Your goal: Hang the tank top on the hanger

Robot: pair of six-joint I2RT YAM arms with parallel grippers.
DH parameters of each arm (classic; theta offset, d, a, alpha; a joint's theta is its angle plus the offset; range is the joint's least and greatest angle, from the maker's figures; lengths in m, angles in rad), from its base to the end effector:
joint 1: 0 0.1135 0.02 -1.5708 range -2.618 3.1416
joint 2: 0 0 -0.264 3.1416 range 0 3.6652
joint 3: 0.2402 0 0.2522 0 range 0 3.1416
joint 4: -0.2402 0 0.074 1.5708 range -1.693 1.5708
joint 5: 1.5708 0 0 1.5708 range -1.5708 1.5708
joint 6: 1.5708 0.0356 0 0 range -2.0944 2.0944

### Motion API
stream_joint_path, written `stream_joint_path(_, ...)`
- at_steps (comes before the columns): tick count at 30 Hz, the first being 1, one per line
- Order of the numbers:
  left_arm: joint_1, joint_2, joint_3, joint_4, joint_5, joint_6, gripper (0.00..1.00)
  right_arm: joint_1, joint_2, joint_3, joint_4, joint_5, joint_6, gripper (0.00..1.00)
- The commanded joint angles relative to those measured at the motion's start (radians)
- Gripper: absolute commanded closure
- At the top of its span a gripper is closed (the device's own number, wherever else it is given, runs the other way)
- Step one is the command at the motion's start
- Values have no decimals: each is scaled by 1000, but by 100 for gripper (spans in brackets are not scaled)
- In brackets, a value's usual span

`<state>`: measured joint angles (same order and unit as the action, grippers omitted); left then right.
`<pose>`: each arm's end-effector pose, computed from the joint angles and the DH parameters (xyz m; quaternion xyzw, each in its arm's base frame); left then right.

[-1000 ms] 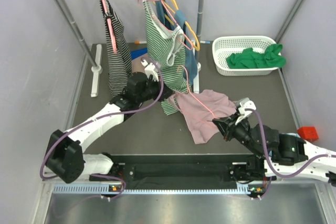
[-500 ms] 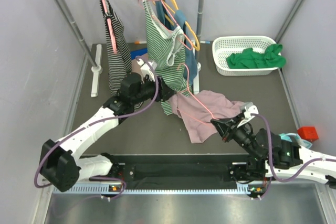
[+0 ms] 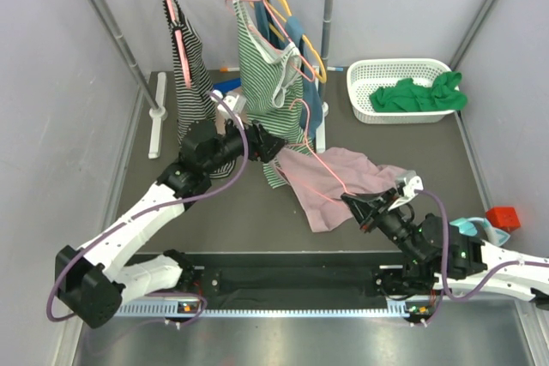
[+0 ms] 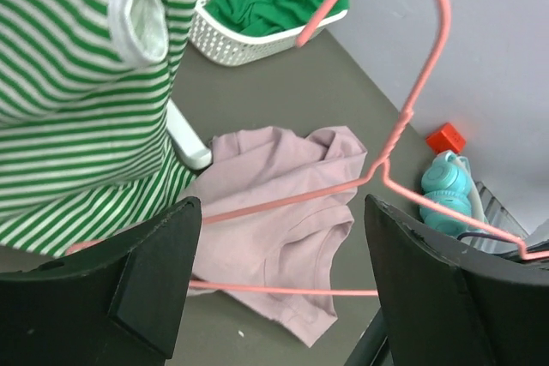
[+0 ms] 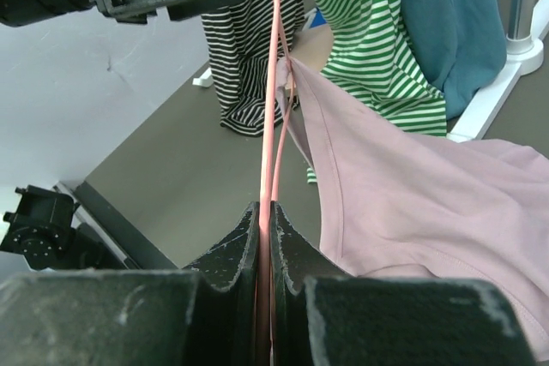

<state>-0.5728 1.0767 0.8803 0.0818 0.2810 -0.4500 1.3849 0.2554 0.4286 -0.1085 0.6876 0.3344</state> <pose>0.2083 -0.1461 0.3446 0.1384 0.7320 -0.4136 0.5234 0.0401 0.0910 0.2881 -0.1101 0.6804 0.3700 0.6230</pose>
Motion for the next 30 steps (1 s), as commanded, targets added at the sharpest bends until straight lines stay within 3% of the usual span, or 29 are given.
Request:
stream_joint_path(1,-41,15,12,167,20,8,19,11,1,-17,151,-30,-9,100)
stream_joint_path(15,-139,127,43,317,-32,31,17,12,42,-31,193,-60,9,100)
stream_joint_path(20,-170,166,66,306,-55,60,23,11,68,-39,216,-80,18,100)
stream_joint_path(23,-190,173,65,300,-65,92,38,11,71,-47,225,-77,25,100)
stream_joint_path(24,-197,173,65,294,-87,114,52,11,71,-48,225,-74,29,100)
stream_joint_path(27,-226,167,62,260,-134,166,74,11,68,-53,225,-66,37,100)
stream_joint_path(28,-237,166,62,253,-158,175,88,11,71,-56,222,-63,38,100)
stream_joint_path(30,-243,164,63,230,-174,197,100,11,76,-56,216,-56,48,100)
